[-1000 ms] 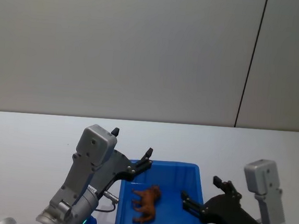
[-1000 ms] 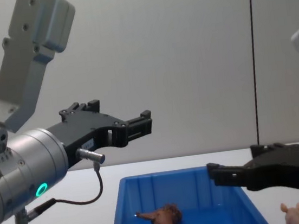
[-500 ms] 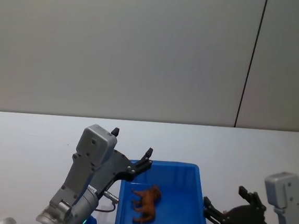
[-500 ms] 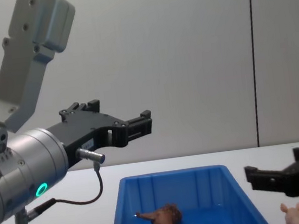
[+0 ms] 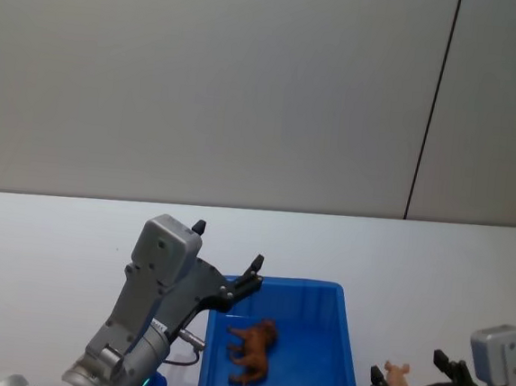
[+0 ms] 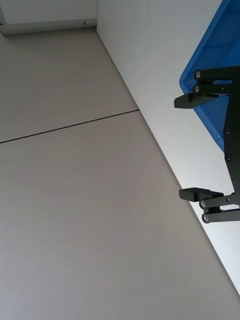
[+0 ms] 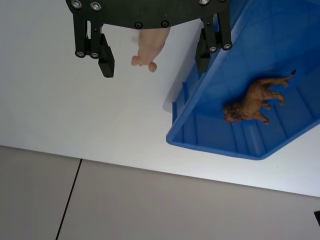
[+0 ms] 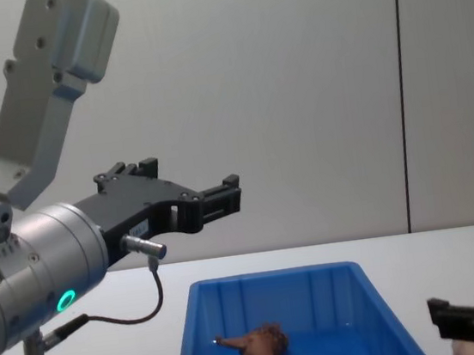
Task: Pick up the two dolls from the table and place them into the box.
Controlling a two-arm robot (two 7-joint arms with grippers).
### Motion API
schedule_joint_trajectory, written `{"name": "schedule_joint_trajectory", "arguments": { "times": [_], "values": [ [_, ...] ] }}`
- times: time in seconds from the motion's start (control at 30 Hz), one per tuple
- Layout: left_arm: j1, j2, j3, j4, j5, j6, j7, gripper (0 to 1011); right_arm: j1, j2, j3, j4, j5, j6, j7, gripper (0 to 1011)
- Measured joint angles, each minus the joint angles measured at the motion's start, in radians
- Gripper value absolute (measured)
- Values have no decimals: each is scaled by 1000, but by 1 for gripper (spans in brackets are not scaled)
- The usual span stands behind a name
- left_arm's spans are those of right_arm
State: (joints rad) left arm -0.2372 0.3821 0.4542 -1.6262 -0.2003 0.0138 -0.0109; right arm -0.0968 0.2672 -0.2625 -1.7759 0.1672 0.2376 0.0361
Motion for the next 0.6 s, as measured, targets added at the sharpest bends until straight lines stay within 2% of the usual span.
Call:
{"name": "schedule_joint_trajectory", "arguments": {
  "times": [0.6],
  "values": [
    [0, 0, 0, 0, 0, 0, 0, 1001, -33, 3, 1, 29, -4, 9, -14, 1001]
  ]
}}
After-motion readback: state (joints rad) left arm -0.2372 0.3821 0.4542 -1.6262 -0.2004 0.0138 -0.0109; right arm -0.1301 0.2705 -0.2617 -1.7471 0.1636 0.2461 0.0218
